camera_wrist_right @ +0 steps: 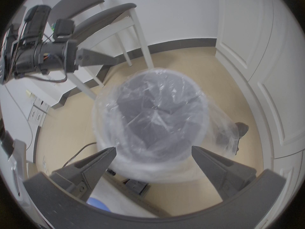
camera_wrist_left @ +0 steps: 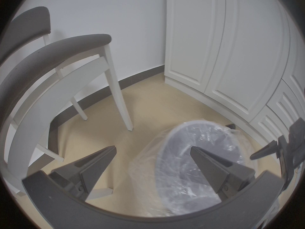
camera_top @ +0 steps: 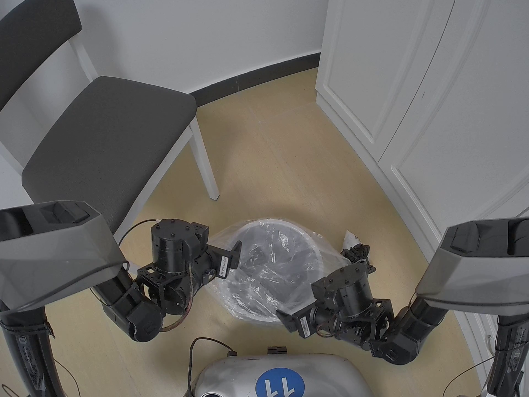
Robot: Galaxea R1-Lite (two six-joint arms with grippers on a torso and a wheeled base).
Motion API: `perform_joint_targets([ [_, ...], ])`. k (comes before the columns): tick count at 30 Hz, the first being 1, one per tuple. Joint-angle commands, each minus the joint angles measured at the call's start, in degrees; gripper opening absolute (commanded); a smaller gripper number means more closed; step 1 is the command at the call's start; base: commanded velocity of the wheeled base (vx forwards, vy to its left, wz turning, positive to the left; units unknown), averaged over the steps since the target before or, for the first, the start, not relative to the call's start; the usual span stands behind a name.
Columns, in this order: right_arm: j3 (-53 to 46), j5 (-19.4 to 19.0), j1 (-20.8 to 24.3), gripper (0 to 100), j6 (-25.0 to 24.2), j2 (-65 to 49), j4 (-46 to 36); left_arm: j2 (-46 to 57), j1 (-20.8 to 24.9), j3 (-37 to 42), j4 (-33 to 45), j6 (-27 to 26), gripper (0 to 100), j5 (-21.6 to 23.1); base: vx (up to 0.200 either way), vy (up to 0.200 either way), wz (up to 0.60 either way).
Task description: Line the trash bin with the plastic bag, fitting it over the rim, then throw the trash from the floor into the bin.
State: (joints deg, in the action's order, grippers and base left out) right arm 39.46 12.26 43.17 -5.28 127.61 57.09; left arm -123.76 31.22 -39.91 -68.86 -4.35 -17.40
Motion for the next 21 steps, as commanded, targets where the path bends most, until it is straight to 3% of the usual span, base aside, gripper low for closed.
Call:
perform_joint_targets([
  [1, -2.20, -0.05, 2.71, 100, 0.01, -0.52, -0.05, -0.78, 1.83, 0.80, 0.05, 0.05, 100, -0.01, 0.000, 0.000, 0.00],
  [5, -3.51, -0.13, 5.70, 100, -0.08, -0.43, 0.04, -3.16, 2.88, 1.24, 0.05, -0.04, 100, -0.09, 0.000, 0.000, 0.00],
  [21, -5.01, -3.56, 7.72, 100, -0.52, -1.14, 0.13, -7.73, 3.32, 1.50, 0.05, -1.19, 100, -0.09, 0.000, 0.000, 0.00],
])
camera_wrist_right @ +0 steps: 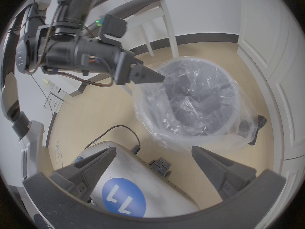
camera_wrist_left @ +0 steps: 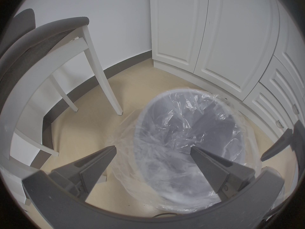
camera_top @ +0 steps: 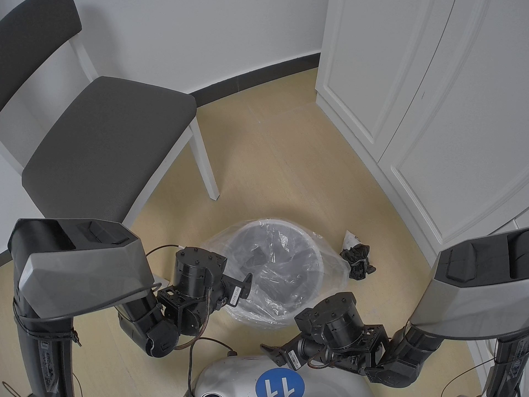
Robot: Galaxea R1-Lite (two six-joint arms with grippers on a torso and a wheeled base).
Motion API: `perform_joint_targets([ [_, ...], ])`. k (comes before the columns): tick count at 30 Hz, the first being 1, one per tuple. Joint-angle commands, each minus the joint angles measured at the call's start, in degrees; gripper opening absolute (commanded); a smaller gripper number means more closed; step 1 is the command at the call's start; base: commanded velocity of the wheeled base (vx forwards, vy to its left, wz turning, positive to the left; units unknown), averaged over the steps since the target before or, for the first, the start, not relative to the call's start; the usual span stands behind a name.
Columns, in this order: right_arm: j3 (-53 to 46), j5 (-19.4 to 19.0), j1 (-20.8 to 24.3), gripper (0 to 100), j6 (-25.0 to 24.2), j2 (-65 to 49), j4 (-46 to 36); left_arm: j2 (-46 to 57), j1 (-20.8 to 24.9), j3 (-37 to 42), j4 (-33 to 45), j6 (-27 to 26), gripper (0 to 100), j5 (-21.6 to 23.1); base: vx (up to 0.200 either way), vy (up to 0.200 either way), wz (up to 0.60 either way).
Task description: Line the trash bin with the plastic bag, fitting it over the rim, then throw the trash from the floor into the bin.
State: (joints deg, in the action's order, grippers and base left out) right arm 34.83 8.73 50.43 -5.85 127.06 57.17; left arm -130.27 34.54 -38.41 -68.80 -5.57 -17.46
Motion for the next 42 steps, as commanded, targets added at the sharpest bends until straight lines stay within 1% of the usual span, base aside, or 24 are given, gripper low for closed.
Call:
perform_joint_targets([
  [1, -0.55, 0.15, 0.02, 100, 0.14, -1.47, 1.54, -1.22, 0.01, 0.09, 0.16, -0.14, 100, -0.03, 0.000, 0.000, 0.00],
  [3, -0.46, 0.24, -1.04, 100, 0.14, -2.26, 2.86, -1.22, 0.01, 0.36, 0.60, -0.23, 100, -0.12, 0.000, 0.000, 0.00],
  [5, 0.15, 0.59, -3.32, 100, 0.49, -3.22, 3.03, -1.13, -0.08, 1.59, 0.78, -1.02, 100, -0.03, 0.000, 0.000, 0.00],
  [6, 0.24, 0.59, -3.59, 100, 0.49, -3.40, 3.03, -1.13, -0.08, 1.85, 0.78, -1.28, 100, -0.03, 0.000, 0.000, 0.00],
  [7, 1.03, 0.68, -4.91, 100, 0.49, -4.37, 2.94, -1.13, -0.26, 3.08, 0.78, -3.04, 100, 0.14, 0.000, 0.000, 0.00],
  [9, 2.09, 0.85, -6.75, 100, 0.58, -5.16, 2.77, -1.04, -0.35, 4.31, 0.78, -4.54, 100, 0.41, 0.000, 0.000, 0.00],
  [11, 3.14, 1.73, -8.16, 100, 0.58, -5.07, 2.59, -0.95, -0.35, 5.01, 0.78, -4.89, 100, 0.41, 0.000, 0.000, 0.00],
  [13, 4.37, 3.58, -9.04, 100, 0.84, -3.84, 2.42, -0.78, -0.35, 5.37, 0.78, -5.06, 100, 0.49, 0.000, 0.000, 0.00],
  [17, 6.13, 8.15, -9.04, 100, 3.30, 1.52, 2.68, -0.60, -0.35, 6.24, 0.78, -5.24, 100, 0.49, 0.000, 0.000, 0.00],
  [20, 6.57, 10.70, -8.86, 100, 5.41, 4.86, 3.03, -0.60, -0.35, 6.95, 0.69, -5.42, 100, 0.67, 0.000, 0.000, 0.00],
  [21, 6.57, 10.96, -8.86, 100, 5.68, 5.21, 3.03, -0.60, -0.35, 7.04, 0.60, -5.42, 100, 0.67, 0.000, 0.000, 0.00],
  [27, 5.34, 11.22, -8.16, 100, 6.29, 5.56, 3.03, -0.25, -0.26, 7.83, 0.42, -5.68, 100, 0.85, 0.000, 0.000, 0.00],
  [31, 3.76, 11.13, -7.98, 100, 7.96, 5.39, 3.03, -0.16, -0.35, 8.00, 0.42, -5.77, 100, 0.85, 0.000, 0.000, 0.00],
  [36, 2.00, 10.96, -7.37, 100, 8.93, 4.60, 3.03, 0.28, -0.26, 8.79, 0.34, -5.77, 100, 1.11, 0.000, 0.000, 0.00],
  [38, 0.59, 10.52, -7.01, 100, 9.19, 3.98, 2.94, 0.45, -0.26, 9.67, 0.34, -5.77, 100, 2.87, 0.000, 0.000, 0.00],
  [42, 0.06, 10.43, -7.19, 100, 10.95, 5.12, 2.77, -0.51, -0.35, 9.41, 0.51, -5.77, 100, 3.75, 0.000, 0.000, 0.00],
])
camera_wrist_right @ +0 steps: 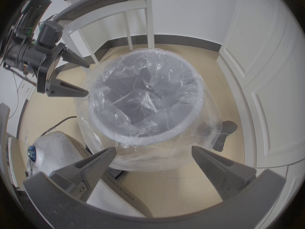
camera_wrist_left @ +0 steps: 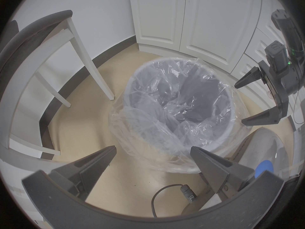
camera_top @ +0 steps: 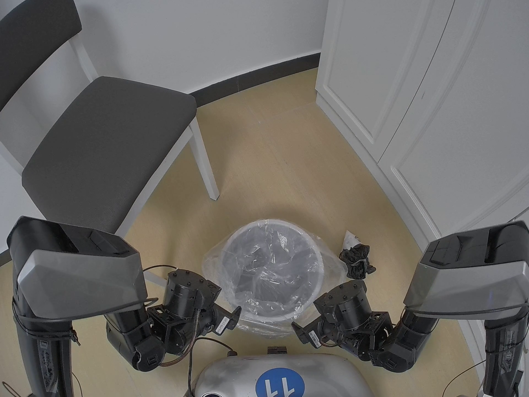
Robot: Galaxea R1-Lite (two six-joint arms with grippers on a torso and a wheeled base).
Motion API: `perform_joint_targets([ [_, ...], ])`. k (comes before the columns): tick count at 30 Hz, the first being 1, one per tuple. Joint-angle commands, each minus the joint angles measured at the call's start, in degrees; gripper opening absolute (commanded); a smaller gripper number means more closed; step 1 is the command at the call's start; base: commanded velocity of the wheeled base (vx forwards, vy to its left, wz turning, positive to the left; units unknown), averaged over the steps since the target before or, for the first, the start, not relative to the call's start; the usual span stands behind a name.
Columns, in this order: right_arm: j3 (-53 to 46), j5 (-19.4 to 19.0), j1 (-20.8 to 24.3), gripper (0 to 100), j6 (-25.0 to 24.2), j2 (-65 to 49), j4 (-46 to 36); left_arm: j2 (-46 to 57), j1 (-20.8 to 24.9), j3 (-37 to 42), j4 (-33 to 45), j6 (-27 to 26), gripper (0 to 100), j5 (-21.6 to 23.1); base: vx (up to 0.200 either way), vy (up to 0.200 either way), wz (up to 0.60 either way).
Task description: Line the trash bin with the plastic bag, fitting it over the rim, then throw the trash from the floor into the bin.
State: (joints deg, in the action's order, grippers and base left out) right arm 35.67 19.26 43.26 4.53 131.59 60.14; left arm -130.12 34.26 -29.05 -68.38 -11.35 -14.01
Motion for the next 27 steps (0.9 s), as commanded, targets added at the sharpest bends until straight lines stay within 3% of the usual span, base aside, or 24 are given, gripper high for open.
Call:
perform_joint_targets([
  [1, -0.34, -0.10, -0.29, 100, 0.65, 1.31, -0.28, -1.71, -0.15, -0.22, 0.09, 0.01, 100, 0.30, 0.000, 0.000, 0.00],
  [14, 4.06, -0.72, -3.80, 100, 0.47, 6.14, -0.63, -11.91, -5.95, -7.95, -1.23, 0.54, 100, 0.65, 0.000, 0.000, 0.00],
  [27, 5.38, -0.80, -5.82, 100, 0.47, 6.93, -0.63, -7.78, -7.62, -7.86, -7.91, 0.89, 100, 0.65, 0.000, 0.000, 0.00],
])
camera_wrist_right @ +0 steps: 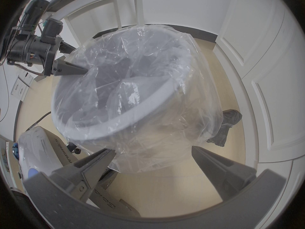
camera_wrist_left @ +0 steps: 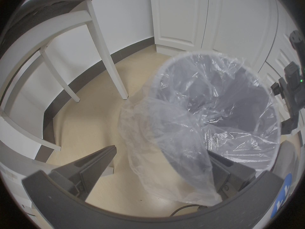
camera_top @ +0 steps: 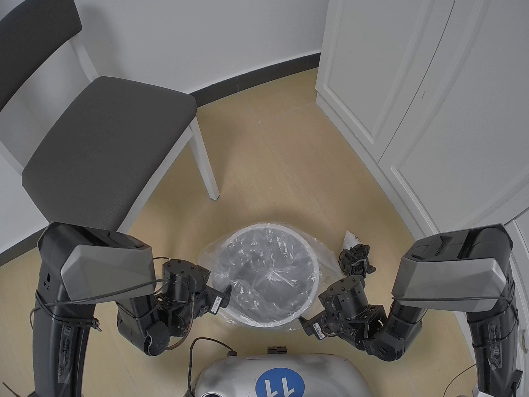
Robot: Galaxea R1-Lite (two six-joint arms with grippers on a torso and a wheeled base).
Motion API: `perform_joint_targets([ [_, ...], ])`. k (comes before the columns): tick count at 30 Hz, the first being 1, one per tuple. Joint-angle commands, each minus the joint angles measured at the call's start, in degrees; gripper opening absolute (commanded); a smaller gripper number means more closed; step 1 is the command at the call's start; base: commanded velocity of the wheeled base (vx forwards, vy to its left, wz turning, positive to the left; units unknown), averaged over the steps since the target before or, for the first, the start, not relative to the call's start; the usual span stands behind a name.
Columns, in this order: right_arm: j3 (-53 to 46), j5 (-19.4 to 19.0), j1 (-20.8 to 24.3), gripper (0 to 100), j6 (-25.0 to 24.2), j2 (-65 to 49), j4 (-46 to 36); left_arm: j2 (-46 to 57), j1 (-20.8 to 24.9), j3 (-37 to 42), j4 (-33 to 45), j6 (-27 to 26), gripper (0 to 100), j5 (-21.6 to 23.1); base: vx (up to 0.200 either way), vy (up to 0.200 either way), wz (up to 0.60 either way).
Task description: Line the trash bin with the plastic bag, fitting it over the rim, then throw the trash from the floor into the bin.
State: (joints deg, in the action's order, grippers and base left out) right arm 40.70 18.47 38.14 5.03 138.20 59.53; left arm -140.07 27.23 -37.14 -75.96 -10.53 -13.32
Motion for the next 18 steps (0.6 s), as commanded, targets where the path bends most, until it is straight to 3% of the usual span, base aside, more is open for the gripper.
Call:
perform_joint_targets([
  [1, 0.52, -0.01, -0.97, 100, 0.06, 0.31, -0.02, 2.61, -0.69, 0.23, -0.42, 0.07, 100, -0.04, 0.000, 0.000, 0.00],
  [8, 0.69, -0.71, -3.60, 100, 0.24, -0.13, -0.02, 3.31, -0.08, -1.00, -2.61, 2.80, 100, -0.04, 0.000, 0.000, 0.00],
  [18, -3.44, -4.93, -8.96, 100, 7.36, -2.77, -0.11, 3.49, 0.98, -2.49, -3.67, 4.91, 100, -0.04, 0.000, 0.000, 0.00],
])
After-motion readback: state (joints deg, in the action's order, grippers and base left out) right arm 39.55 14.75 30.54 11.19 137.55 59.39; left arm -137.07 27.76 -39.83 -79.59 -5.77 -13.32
